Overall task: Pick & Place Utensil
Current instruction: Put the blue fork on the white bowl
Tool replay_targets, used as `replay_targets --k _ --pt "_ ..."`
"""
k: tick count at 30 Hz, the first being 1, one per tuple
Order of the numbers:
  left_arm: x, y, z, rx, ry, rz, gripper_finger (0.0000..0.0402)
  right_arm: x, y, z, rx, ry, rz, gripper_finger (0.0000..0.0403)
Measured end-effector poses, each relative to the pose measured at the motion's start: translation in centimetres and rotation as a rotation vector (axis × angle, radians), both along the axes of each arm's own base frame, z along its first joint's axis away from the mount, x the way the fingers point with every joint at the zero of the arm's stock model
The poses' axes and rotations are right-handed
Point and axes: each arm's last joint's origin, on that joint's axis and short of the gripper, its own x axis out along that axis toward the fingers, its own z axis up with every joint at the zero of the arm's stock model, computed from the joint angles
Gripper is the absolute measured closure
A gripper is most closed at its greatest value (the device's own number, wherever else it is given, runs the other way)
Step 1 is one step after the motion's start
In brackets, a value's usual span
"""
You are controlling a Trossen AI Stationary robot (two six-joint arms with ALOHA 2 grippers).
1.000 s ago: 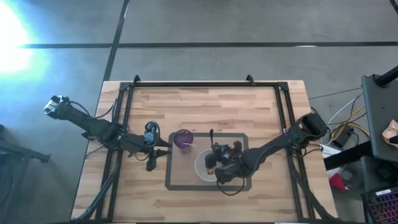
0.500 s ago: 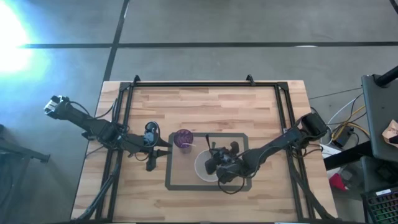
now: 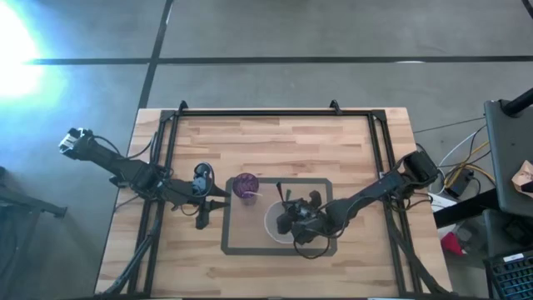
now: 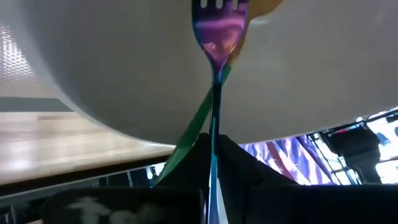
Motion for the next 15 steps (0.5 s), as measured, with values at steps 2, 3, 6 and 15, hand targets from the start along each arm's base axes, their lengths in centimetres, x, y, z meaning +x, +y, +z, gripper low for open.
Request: replay_targets --k 2,3,6,15 --pt "0.00 0.00 0.00 -0.001 0.000 0.001 0.0278 0.01 0.02 0.01 0.001 -0.001 0.001 0.0390" --pt "0.00 0.00 0.00 -0.002 0.000 0.001 0.0278 0.07 0.05 0.05 0.006 -0.009 0.002 0.0390" --pt "0.00 0.00 0.00 -0.002 0.000 0.001 0.0278 0.34 0.20 0.25 0.025 -0.046 0.004 0.0390" --pt "0.00 0.00 0.00 -0.001 0.000 0.000 0.0278 0.81 0.50 0.59 0.165 -0.154 -0.055 0.0390"
